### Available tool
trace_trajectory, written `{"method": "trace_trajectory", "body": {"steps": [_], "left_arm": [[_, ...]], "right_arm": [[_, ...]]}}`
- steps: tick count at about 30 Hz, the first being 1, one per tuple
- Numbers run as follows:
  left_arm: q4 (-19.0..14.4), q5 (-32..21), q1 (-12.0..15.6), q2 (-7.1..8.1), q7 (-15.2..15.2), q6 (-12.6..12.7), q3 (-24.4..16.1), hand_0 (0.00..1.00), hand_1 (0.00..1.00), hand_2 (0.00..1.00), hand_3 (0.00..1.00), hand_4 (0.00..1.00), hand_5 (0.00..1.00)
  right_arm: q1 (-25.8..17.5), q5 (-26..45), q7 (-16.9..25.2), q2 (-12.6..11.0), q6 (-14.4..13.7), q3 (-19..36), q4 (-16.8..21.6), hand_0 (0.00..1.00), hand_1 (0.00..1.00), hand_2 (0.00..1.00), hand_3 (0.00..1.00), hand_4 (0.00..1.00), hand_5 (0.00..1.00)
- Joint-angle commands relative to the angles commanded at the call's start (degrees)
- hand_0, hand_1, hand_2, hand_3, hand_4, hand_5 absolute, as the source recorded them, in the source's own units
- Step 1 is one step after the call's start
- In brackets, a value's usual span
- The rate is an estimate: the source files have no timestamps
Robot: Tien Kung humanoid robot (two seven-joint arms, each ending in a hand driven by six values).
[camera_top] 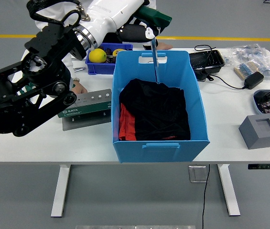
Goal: Lift tool from toolbox,place it in box,lift tool from toolbox,place it in box
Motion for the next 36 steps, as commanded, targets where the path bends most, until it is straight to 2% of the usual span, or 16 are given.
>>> {"method": "trace_trajectory", "body": {"steps": [4, 10, 14, 18, 20, 26, 28, 32, 36], "left_arm": [[3.62, -5.02, -1.44, -1.88, -1.99, 1.49, 4.67, 0.218, 0.002, 0.014, 0.069, 0.654, 0.676], [10.66, -10.62, -5.03, -5.07, -3.79, 0.17, 12.2, 0.218, 0.002, 0.014, 0.069, 0.654, 0.676], [15.56, -11.99, -6.62, -7.27, -3.62, -2.97, 14.87, 0.221, 0.002, 0.019, 0.073, 0.653, 0.67], [18.36, -12.46, -7.74, -8.97, -2.65, -7.12, 15.56, 0.228, 0.002, 0.026, 0.081, 0.653, 0.667], [19.38, -12.87, -8.1, -9.47, -2.53, -8.22, 15.67, 0.228, 0.002, 0.026, 0.081, 0.653, 0.667], [23.58, -17.37, -9.13, -10.81, -3.45, -16.28, 17.15, 0.233, 0.009, 0.033, 0.095, 0.649, 0.665], [25.23, -18.3, -9.28, -11.22, -4.04, -17.67, 17.99, 0.234, 0.009, 0.039, 0.099, 0.651, 0.665], [27.73, -19.99, -9.23, -12.2, -4.39, -18.72, 18.68, 0.234, 0.009, 0.039, 0.099, 0.651, 0.665], [29.88, -21.0, -9.05, -13.25, -4.8, -18.43, 18.68, 0.244, 0.027, 0.056, 0.12, 0.644, 0.655]], "right_arm": [[0.08, 0.46, 0.07, -0.05, 0.0, -0.41, 0.0, 0.682, 0.667, 0.73, 0.574, 0.779, 0.696], [0.54, 0.89, 0.06, -0.43, 0.18, -1.52, 0.0, 0.682, 0.667, 0.73, 0.574, 0.779, 0.696], [0.89, 1.8, 0.17, -0.65, 0.22, -2.45, 0.0, 0.684, 0.667, 0.73, 0.574, 0.779, 0.695], [1.3, 2.1, 0.19, -0.82, 0.23, -2.8, 0.0, 0.682, 0.667, 0.73, 0.574, 0.78, 0.696], [1.45, 2.22, 0.21, -0.89, 0.23, -2.92, 0.0, 0.682, 0.667, 0.73, 0.574, 0.78, 0.696], [1.72, 2.96, 0.39, -1.18, 0.36, -3.9, 0.0, 0.683, 0.667, 0.73, 0.574, 0.78, 0.696], [1.8, 2.96, 0.41, -1.26, 0.37, -4.06, 0.0, 0.683, 0.667, 0.73, 0.574, 0.781, 0.696], [1.84, 2.98, 0.43, -1.37, 0.42, -4.24, 0.0, 0.683, 0.667, 0.73, 0.574, 0.781, 0.696], [2.03, 2.83, 0.41, -1.43, 0.41, -4.25, 0.0, 0.684, 0.667, 0.73, 0.574, 0.78, 0.696]]}}
